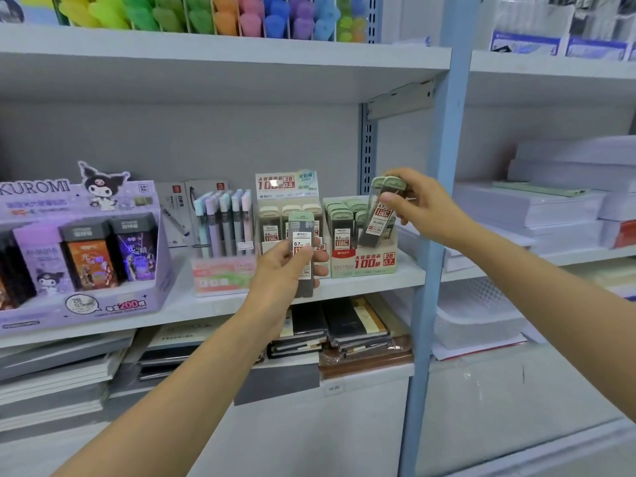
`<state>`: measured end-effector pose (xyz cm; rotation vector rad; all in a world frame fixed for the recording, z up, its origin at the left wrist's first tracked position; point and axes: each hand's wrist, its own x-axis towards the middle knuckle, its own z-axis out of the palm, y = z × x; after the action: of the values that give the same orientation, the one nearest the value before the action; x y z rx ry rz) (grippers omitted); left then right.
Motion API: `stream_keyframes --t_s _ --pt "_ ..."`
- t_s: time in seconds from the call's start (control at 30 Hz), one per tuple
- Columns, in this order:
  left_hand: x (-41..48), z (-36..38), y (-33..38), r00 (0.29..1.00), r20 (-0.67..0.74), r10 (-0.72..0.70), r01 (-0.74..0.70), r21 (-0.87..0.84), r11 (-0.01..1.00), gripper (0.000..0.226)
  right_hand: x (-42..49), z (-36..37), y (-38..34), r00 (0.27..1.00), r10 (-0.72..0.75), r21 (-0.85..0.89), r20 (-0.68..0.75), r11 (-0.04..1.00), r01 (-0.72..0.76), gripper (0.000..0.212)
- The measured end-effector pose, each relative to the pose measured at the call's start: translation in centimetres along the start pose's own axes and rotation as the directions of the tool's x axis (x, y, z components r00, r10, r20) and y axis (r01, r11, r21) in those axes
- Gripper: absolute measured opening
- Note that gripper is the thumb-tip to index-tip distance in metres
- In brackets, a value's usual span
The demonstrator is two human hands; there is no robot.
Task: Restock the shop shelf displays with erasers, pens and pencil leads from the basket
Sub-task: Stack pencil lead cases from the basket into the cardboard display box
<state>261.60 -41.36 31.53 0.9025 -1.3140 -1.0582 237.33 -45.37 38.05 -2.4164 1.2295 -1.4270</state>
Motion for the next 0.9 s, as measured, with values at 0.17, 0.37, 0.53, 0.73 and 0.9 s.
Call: stream_keyframes --t_s 0.17,0.37,0.53,0.73,0.9 --pt "0.0 0.7 0.4 1.000 0.014 -0.003 0.003 -0.002 1.000 0.018 -0.1 -0.7 0.5 1.000 0.007 0.020 0.023 1.000 -0.008 0.015" --pt "1.1 2.0 1.3 0.997 0.064 0.032 -0.032 0.000 0.999 0.018 0.8 -3.7 1.0 0.990 -0.020 -0.033 -0.138 0.999 0.015 0.014" --pt "2.4 3.4 1.8 0.996 0.082 0.031 -0.030 -0.024 0.999 0.017 1.2 -2.5 1.6 0.989 -0.066 -0.115 -0.134 0.992 0.051 0.015" --pt "3.5 4.1 1.7 0.995 0.093 0.036 -0.034 -0.029 0.999 0.017 2.4 -2.2 1.8 0.994 -0.073 -0.139 -0.080 0.988 0.061 0.019" --pt "3.9 4.3 1.5 0.990 0.135 0.045 -0.042 -0.027 0.999 0.018 2.3 -1.9 2.6 0.998 -0.056 -0.236 0.022 0.970 0.060 0.020"
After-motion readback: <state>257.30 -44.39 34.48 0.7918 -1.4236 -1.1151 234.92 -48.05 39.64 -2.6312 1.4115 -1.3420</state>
